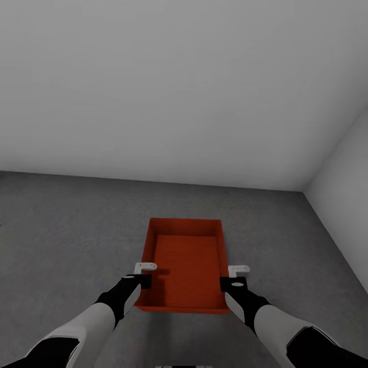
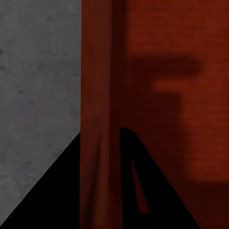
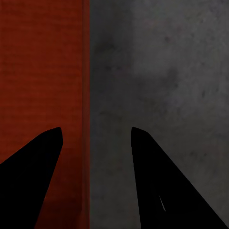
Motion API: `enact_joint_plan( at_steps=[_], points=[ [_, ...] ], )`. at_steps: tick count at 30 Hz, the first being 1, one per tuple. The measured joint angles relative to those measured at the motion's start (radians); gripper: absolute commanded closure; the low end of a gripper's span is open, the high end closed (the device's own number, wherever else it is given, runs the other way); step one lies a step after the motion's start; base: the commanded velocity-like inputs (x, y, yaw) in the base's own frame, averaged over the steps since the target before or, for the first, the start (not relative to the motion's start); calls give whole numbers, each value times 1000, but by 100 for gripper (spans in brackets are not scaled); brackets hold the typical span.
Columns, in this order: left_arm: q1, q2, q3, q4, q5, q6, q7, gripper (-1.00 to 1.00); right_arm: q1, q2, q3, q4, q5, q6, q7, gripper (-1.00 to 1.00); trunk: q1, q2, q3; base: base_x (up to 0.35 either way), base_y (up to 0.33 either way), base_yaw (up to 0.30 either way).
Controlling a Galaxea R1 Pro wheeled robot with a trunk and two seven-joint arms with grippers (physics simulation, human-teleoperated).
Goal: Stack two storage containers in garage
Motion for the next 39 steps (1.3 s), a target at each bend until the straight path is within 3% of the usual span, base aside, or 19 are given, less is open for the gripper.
enact_joint_plan(
  at_steps=[12,31,39],
  points=[
    [0,0,0,0,1,0,0,100,0,0,0,-1,0,1,0,100,46,-84,-38,0,0,0],
    [0,0,-1,-1,0,0,0,100,0,1,0,1,0,-2,-1,100,46,-84,-38,0,0,0],
    [0,0,-1,0,0,0,0,100,0,1,-1,3,0,-2,1,100,77,-140,-63,0,0,0]
  ],
)
